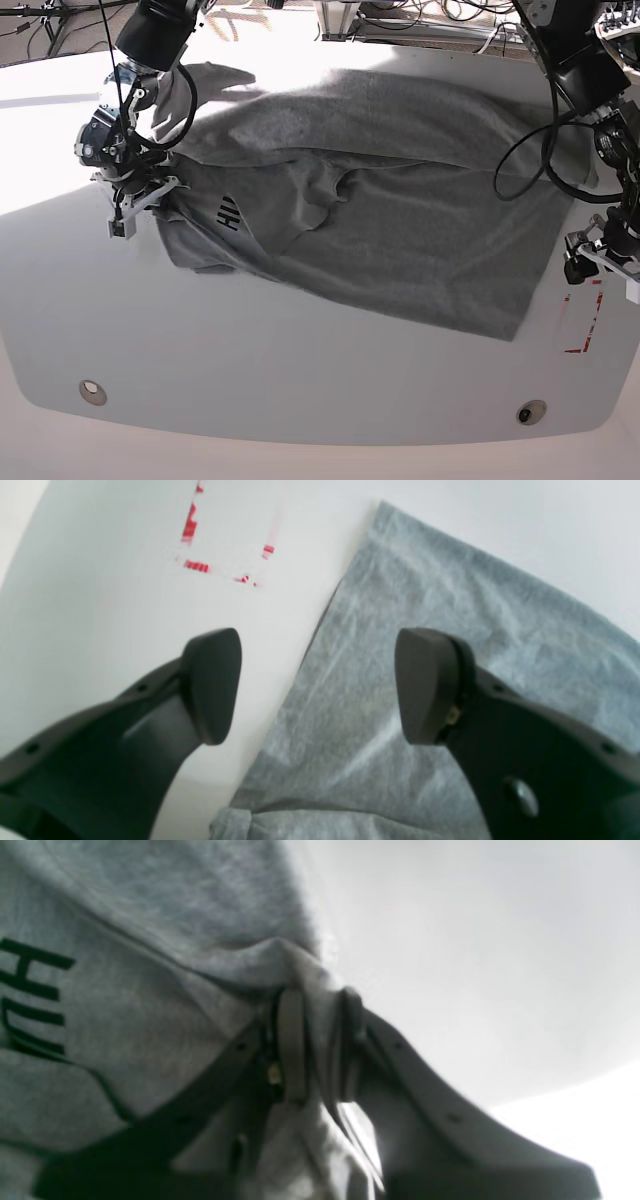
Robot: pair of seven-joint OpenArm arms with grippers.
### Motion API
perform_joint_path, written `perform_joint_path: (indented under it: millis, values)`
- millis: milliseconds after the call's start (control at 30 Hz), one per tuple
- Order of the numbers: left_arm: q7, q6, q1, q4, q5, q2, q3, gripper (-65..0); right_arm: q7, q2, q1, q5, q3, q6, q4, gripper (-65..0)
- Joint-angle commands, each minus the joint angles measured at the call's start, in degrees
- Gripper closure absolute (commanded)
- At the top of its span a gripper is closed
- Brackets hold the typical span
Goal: Fold the T-shirt properly
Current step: 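Release the shirt and reposition the right gripper onto the shirt's edge, then move the left gripper down to the shirt's hem corner and grasp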
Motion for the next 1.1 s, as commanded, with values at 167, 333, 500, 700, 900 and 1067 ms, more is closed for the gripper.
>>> perform_joint_path:
  millis: [167, 333, 500, 700, 900, 1067]
  values:
    - [-6.37, 0.06, -3.36, -6.38, -0.83, -1.25, 0.27, -45.4, -1.77, 0.32, -0.06, -0.13, -0.36, 0.41, 1.05, -1.3]
    - [-10.33, 0.06, -6.52, -14.03, -0.83, -1.6, 3.52, -45.8, -1.77, 0.23, -0.24, -0.13, -0.36, 0.41, 3.07, -1.3]
    - [-14.55, 0.06, -9.78, -22.91, -0.83, -2.57, 5.9, -46.0, -1.77, 0.23, -0.77, -0.22, -0.89, 0.41, 3.95, -1.3]
    - [-22.2, 0.15, -14.61, -36.01, -0.83, -2.92, 11.79, -49.4, -1.77, 0.59, -1.03, -0.57, -5.28, 0.41, 5.27, -1.3]
    - [-29.49, 2.7, -18.3, -46.29, -0.83, -3.54, 16.89, -49.4, -1.77, 0.41, -1.82, -0.22, -5.64, 0.41, 7.11, -1.3]
    - [-33.98, 2.79, -21.21, -53.5, -0.83, -3.54, 22.51, -49.6, -1.77, 0.41, -1.82, -0.22, -5.64, 0.41, 7.2, -1.3]
